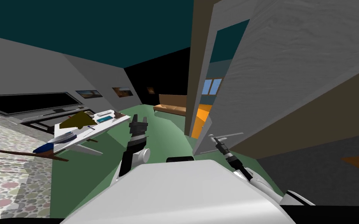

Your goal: Pull the door open

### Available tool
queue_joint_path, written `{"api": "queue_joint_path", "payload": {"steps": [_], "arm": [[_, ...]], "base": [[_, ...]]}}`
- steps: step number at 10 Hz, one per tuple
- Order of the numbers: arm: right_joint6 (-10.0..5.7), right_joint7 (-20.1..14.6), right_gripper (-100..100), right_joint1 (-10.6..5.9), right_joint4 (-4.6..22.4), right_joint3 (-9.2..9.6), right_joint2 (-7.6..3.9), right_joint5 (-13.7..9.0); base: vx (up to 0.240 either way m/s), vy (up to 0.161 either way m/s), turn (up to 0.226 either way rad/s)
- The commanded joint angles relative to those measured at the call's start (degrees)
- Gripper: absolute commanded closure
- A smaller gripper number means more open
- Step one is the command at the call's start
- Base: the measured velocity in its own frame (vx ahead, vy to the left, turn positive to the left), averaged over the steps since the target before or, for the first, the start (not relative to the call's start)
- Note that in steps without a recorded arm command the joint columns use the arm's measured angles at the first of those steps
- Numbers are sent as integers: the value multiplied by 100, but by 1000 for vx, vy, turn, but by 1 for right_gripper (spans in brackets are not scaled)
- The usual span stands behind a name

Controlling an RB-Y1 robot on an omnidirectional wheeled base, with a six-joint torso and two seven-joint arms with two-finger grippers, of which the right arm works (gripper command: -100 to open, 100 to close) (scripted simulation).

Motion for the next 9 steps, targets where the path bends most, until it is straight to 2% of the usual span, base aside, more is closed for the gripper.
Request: {"api": "queue_joint_path", "payload": {"steps": [1, 5, 6, 7, 8, 9], "arm": [[-101, -18, 100, 31, 56, 21, -35, 3], [-325, -83, 100, 62, 192, 82, -97, 11], [-324, -96, 100, 6, 263, 106, -42, 31], [-407, -72, 100, 199, 201, 19, -6, 48], [-444, -58, 100, 290, 169, -29, 9, 55], [-534, -23, 100, 510, 91, -143, 45, 71]], "base": [[-227, -106, 168], [-226, -92, 171], [-97, -31, 24], [-86, -46, 198], [-114, -79, 245], [-121, -79, 306]]}}
